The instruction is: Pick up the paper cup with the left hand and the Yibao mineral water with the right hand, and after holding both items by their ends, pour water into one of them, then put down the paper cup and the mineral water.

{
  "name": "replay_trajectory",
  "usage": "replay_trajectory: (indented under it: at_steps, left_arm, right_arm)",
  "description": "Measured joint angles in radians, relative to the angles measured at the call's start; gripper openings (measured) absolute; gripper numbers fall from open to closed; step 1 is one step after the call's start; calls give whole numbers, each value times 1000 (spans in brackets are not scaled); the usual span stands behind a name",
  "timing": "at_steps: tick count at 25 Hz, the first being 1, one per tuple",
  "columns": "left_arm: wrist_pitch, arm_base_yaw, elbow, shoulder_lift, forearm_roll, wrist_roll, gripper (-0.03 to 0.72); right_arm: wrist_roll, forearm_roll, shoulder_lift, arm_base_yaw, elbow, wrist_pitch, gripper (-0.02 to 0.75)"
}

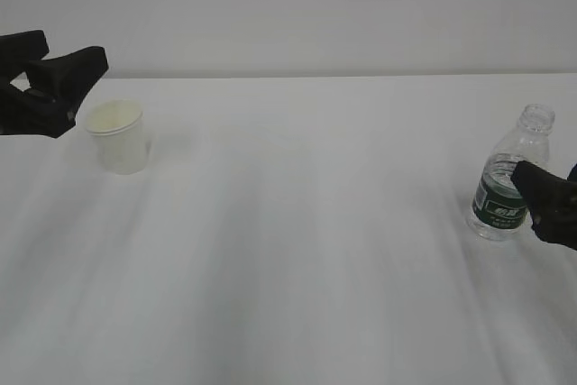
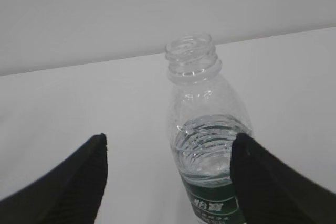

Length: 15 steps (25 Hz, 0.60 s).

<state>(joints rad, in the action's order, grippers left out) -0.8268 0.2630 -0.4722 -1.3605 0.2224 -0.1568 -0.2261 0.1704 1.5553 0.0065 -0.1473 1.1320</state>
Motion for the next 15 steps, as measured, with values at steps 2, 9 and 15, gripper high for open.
replay_trajectory:
  at_steps: [2, 9, 15]
  left_arm:
    - [0, 0, 0, 0, 0, 0, 549]
    - [0, 0, 0, -2, 2, 0, 549]
    - [0, 0, 0, -2, 4, 2, 549]
  right_arm:
    - [15, -4, 0, 0, 0, 0, 552]
    - [78, -13, 16, 0, 0, 5, 552]
    - [90, -29, 111, 0, 0, 8, 552]
